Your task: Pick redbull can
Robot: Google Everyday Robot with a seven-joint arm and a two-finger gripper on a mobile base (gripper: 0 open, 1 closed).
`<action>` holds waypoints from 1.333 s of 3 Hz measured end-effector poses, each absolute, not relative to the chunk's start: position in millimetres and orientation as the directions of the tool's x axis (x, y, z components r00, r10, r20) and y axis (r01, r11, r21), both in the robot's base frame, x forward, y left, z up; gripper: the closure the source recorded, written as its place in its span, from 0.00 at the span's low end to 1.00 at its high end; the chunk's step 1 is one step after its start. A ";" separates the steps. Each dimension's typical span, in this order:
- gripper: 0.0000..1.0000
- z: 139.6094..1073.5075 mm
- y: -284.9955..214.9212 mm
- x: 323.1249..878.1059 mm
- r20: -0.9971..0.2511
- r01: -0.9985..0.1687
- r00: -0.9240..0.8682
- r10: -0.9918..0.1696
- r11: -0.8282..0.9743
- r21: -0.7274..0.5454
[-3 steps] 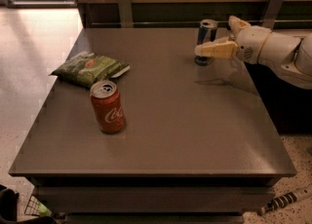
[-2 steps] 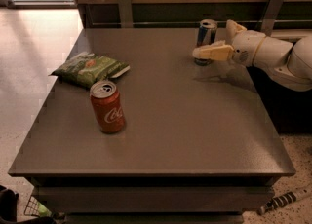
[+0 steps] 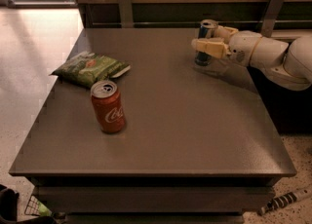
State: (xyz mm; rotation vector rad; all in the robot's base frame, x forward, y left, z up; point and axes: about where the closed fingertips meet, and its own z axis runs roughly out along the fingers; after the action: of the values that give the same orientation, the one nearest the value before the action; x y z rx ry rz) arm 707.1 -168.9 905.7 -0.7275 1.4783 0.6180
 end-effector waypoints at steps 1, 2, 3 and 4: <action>0.61 905.9 -165.9 707.4 -0.998 -0.760 0.016 -0.067 0.647 -0.055; 0.84 906.1 -162.9 707.6 -0.998 -0.763 0.016 -0.066 0.644 -0.055; 1.00 906.2 -159.9 707.9 -0.998 -0.766 0.016 -0.066 0.640 -0.055; 1.00 912.2 -158.6 706.1 -0.997 -0.769 0.019 -0.070 0.637 -0.059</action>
Offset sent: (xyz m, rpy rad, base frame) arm 0.0002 0.0025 0.0001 0.0004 0.0000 0.0037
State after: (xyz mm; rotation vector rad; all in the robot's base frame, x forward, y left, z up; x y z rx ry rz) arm 706.1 -158.6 912.2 -0.7444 1.4721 0.6286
